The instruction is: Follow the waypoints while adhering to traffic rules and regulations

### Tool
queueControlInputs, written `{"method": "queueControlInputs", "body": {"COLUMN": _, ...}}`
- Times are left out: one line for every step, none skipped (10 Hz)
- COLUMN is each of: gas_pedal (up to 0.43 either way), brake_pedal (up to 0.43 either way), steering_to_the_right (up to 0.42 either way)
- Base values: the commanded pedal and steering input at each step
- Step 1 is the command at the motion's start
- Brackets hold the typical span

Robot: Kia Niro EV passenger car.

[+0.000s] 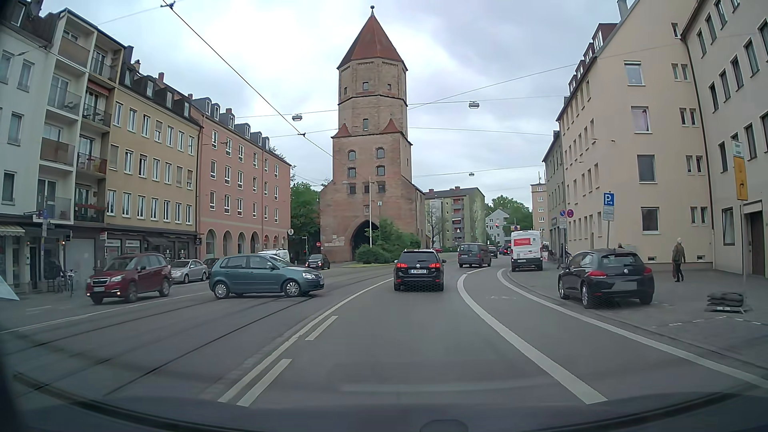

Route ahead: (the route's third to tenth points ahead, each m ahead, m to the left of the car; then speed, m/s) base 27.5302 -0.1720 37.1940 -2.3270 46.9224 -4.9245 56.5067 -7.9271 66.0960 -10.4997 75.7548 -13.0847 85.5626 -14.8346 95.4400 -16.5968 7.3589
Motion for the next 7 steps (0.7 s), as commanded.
{"method": "queueControlInputs", "body": {"gas_pedal": 0.169, "brake_pedal": 0.000, "steering_to_the_right": 0.020}}
{"method": "queueControlInputs", "body": {"gas_pedal": 0.169, "brake_pedal": 0.000, "steering_to_the_right": 0.019}}
{"method": "queueControlInputs", "body": {"gas_pedal": 0.169, "brake_pedal": 0.000, "steering_to_the_right": 0.019}}
{"method": "queueControlInputs", "body": {"gas_pedal": 0.157, "brake_pedal": 0.000, "steering_to_the_right": 0.018}}
{"method": "queueControlInputs", "body": {"gas_pedal": 0.150, "brake_pedal": 0.000, "steering_to_the_right": 0.017}}
{"method": "queueControlInputs", "body": {"gas_pedal": 0.150, "brake_pedal": 0.000, "steering_to_the_right": 0.015}}
{"method": "queueControlInputs", "body": {"gas_pedal": 0.150, "brake_pedal": 0.000, "steering_to_the_right": 0.015}}
